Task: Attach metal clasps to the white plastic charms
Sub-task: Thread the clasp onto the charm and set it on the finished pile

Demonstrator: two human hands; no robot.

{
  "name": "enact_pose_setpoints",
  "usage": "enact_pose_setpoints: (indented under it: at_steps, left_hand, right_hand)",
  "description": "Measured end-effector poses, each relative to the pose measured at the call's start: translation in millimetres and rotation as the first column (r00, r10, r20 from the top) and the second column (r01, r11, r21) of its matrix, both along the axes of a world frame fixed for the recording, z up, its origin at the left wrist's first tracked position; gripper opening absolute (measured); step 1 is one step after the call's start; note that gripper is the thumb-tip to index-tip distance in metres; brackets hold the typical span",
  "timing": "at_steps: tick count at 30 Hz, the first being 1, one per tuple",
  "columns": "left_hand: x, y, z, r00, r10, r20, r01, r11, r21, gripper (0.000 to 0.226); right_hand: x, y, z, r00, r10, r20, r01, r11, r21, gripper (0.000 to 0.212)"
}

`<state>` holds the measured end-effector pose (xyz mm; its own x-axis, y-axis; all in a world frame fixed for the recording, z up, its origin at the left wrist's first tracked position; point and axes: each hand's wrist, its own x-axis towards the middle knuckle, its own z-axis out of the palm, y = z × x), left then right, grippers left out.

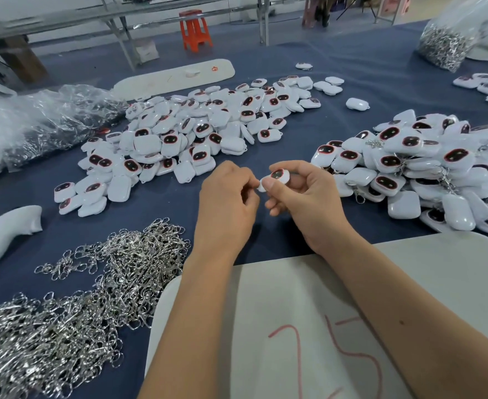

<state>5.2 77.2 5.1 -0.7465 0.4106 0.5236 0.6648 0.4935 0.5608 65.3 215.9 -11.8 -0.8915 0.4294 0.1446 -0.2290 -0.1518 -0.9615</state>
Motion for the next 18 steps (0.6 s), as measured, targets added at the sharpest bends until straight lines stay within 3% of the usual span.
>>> enact_pose_setpoints:
  at_steps: [2,5,8,11,15,18]
  left_hand:
    - [1.8,1.5,-2.2,0.999,0.027,0.022,-0.028,0.999,0.018,0.019]
    - [8.4,10.6,-2.6,0.953,0.085,0.292,-0.180,0.932,0.315,0.023]
    - [15.9,22.7,-0.6,0.741,-0.159,0.652,-0.340,0.749,0.569,0.022]
    - [18.1,24.3,2.0,0.570,-0.385,0.726,-0.393,0.647,0.653,0.019]
    - [17.1,21.5,1.4,0.555,-0.433,0.710,-0.382,0.625,0.680,0.014]
    - [17.3,23.3,-0.1,0.674,-0.291,0.679,-0.359,0.674,0.645,0.013]
  right_hand:
    - [-1.1,-2.2,-0.9,0.999,-0.029,0.012,0.029,0.998,0.047,0.025]
    - [-2.0,-2.2,0.7,0.999,-0.039,-0.016,0.039,0.998,0.039,0.027]
    - [-0.8,-0.5,2.8,0.998,-0.017,-0.054,0.018,1.000,0.002,0.028]
    - [0.2,0.3,4.2,0.997,-0.001,-0.077,-0.002,0.999,-0.046,0.029]
    - [-0.1,0.7,4.3,0.998,0.000,-0.064,-0.004,0.998,-0.066,0.030]
    - [-0.5,1.1,3.5,0.999,-0.007,-0.045,0.004,0.998,-0.062,0.030]
